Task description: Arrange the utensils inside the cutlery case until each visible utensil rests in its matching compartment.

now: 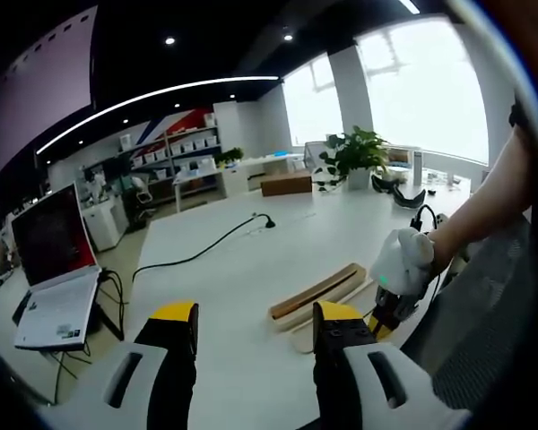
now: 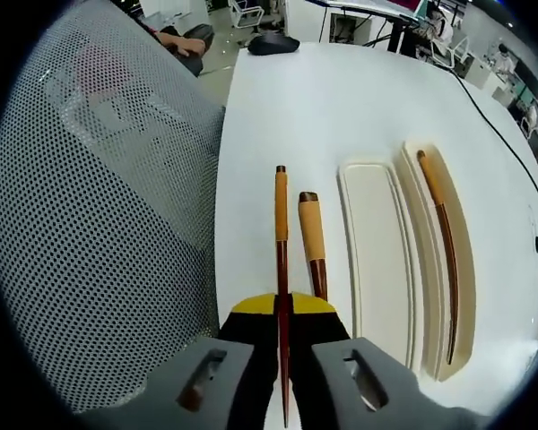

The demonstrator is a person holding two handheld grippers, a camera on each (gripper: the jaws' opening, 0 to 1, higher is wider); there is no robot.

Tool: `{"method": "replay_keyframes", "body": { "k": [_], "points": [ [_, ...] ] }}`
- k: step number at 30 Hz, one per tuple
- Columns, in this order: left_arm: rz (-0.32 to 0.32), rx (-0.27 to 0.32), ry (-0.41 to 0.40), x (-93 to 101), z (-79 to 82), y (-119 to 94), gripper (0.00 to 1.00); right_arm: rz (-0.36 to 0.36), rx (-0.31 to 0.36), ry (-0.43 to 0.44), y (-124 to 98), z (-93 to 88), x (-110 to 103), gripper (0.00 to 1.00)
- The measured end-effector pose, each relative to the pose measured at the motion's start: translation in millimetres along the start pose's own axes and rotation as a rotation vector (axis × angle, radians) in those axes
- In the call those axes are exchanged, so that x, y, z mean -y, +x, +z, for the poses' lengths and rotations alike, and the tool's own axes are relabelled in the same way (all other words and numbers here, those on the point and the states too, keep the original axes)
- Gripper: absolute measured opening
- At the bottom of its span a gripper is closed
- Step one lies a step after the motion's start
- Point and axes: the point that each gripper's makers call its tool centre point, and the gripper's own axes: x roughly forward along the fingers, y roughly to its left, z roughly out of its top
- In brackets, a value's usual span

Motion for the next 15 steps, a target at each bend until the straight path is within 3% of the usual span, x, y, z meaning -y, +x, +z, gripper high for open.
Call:
{"method": "replay_keyframes", "body": {
  "k": [15],
  "points": [
    [-0.005,-0.001,0.004,1.4,0.1,0.0,0.52,-0.036,-0.006,-0.063,-20.8,7.2,4.3,0.00]
  ]
}}
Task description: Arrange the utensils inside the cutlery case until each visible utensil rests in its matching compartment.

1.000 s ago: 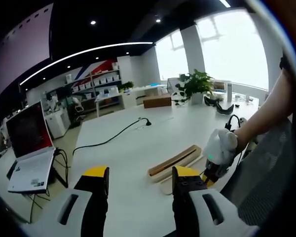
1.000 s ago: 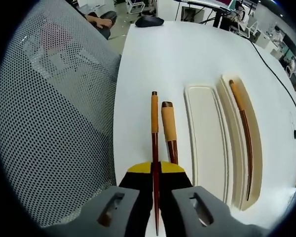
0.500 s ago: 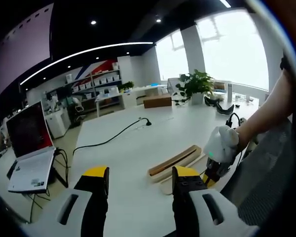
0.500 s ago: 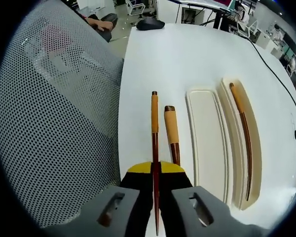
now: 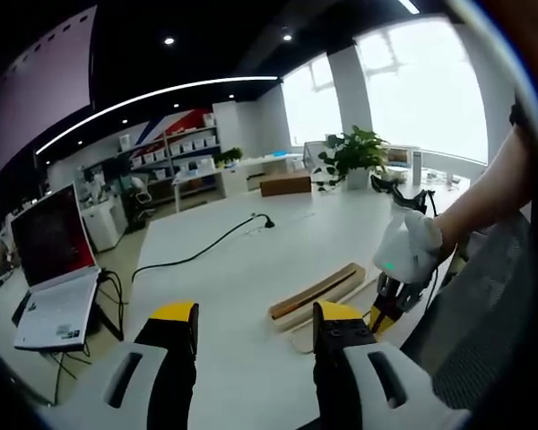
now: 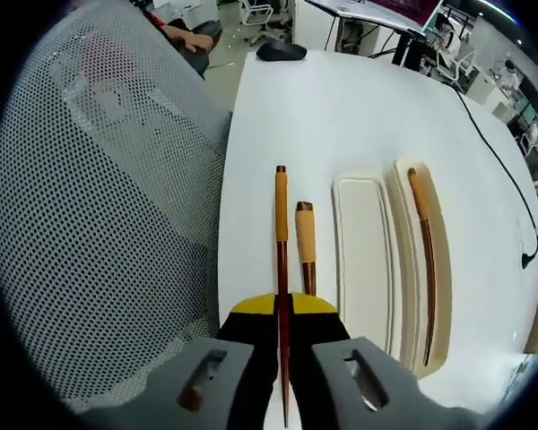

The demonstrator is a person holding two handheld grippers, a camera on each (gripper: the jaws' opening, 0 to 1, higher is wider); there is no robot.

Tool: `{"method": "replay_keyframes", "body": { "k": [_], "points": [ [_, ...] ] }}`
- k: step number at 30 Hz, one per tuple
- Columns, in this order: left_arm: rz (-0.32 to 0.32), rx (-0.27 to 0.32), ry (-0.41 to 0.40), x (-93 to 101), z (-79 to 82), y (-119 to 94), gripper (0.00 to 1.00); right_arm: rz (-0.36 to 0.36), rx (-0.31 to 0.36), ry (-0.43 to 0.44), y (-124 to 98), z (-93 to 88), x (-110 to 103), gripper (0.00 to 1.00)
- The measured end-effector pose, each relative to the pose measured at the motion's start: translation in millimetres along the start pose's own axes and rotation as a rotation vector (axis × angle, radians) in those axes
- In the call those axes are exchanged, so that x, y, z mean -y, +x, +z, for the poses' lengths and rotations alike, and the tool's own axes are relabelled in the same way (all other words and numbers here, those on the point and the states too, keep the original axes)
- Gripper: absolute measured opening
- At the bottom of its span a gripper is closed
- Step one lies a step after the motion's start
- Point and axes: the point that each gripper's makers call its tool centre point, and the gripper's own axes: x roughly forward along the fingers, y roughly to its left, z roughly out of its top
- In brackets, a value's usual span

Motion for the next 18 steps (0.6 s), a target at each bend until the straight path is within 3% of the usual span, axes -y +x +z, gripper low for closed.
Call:
{"method": "replay_keyframes", "body": {
  "k": [18],
  "points": [
    [-0.005,0.000,0.001,1.1,-0.3,-0.5,0.52,-0.072,0.013,-0.008,-22.8,5.4,31.6,0.00]
  ]
}}
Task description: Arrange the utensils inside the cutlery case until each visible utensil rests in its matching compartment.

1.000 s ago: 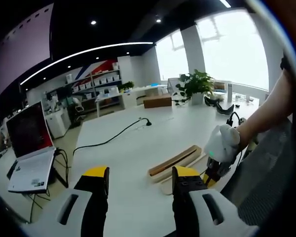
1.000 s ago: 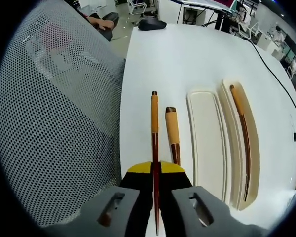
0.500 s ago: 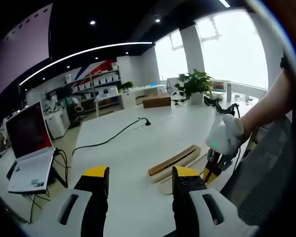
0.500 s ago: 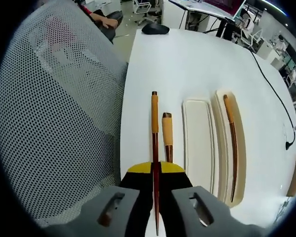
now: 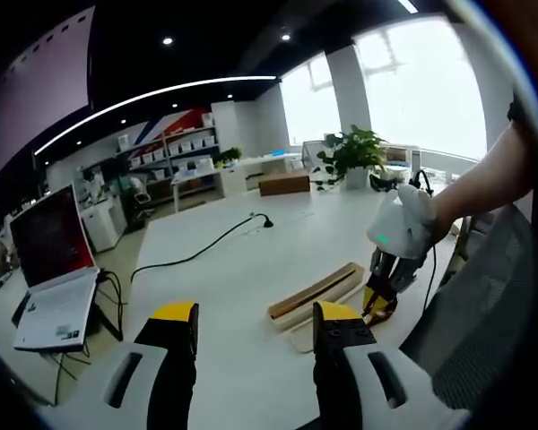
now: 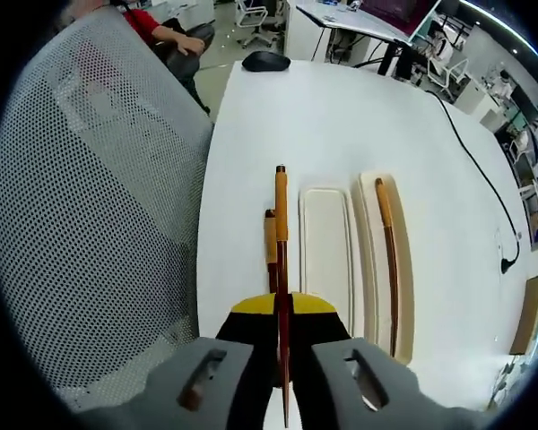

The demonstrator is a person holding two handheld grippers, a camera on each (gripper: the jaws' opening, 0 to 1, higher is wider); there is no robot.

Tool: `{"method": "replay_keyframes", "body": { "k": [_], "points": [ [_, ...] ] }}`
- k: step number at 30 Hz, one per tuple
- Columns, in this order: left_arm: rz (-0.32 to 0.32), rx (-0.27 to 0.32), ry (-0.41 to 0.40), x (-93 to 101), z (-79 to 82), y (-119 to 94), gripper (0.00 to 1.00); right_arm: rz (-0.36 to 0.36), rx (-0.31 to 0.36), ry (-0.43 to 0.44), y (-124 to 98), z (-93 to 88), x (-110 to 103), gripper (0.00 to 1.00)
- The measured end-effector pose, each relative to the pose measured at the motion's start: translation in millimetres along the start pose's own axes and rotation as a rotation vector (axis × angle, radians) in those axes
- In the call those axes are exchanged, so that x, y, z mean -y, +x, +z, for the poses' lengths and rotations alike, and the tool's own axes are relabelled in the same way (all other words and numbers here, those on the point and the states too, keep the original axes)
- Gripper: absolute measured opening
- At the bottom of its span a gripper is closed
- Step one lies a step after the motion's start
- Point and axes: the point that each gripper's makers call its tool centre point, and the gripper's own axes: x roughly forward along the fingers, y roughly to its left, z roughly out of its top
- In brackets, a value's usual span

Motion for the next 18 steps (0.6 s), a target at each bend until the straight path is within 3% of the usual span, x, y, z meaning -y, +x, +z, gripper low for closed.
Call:
{"method": "replay_keyframes", "body": {
  "k": [14,18],
  "points": [
    [-0.017,-0.002,-0.005,2.4,-0.8,1.8,0.52,-0.068,0.000,-0.032,-15.4,5.6,36.1,0.00],
    [-0.040,-0.017,0.006,6.2,-3.3,2.4,0.46,-0.084,-0.001,-0.037,-17.6,6.6,45.5,0.00]
  ]
}}
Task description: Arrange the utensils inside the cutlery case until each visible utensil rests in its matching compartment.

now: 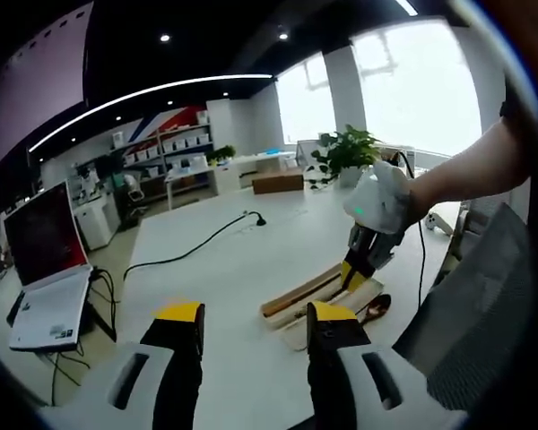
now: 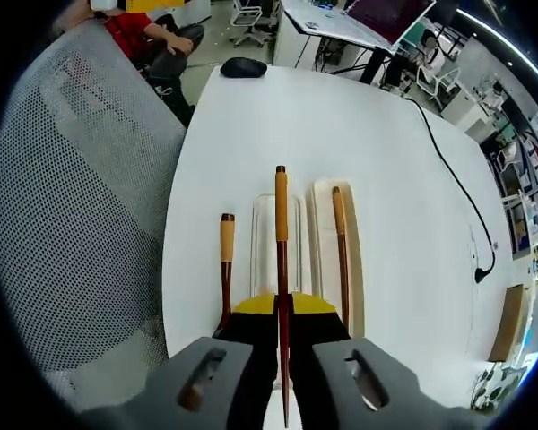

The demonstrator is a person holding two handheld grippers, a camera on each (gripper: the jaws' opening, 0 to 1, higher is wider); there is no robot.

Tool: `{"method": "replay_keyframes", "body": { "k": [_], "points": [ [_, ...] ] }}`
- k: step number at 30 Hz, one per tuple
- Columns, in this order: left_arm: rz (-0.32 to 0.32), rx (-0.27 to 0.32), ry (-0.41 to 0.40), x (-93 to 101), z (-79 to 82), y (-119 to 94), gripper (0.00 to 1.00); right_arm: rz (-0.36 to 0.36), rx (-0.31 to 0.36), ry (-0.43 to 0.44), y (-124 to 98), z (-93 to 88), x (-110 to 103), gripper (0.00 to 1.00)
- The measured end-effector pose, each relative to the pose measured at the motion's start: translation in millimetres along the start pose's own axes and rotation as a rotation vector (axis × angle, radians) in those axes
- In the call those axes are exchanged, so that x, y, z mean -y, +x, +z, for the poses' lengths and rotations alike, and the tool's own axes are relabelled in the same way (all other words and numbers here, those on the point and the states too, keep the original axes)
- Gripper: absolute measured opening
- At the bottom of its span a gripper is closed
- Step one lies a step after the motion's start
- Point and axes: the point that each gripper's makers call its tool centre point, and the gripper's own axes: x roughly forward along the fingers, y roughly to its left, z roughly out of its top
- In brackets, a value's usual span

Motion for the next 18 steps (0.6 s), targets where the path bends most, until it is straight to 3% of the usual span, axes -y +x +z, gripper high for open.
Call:
{"method": "replay_keyframes", "body": {
  "k": [18],
  "points": [
    [-0.001,-0.023,-0.028,0.2,-4.0,0.7,0.46,-0.043,-0.039,-0.017,11.7,-4.5,40.2,0.00]
  ]
}}
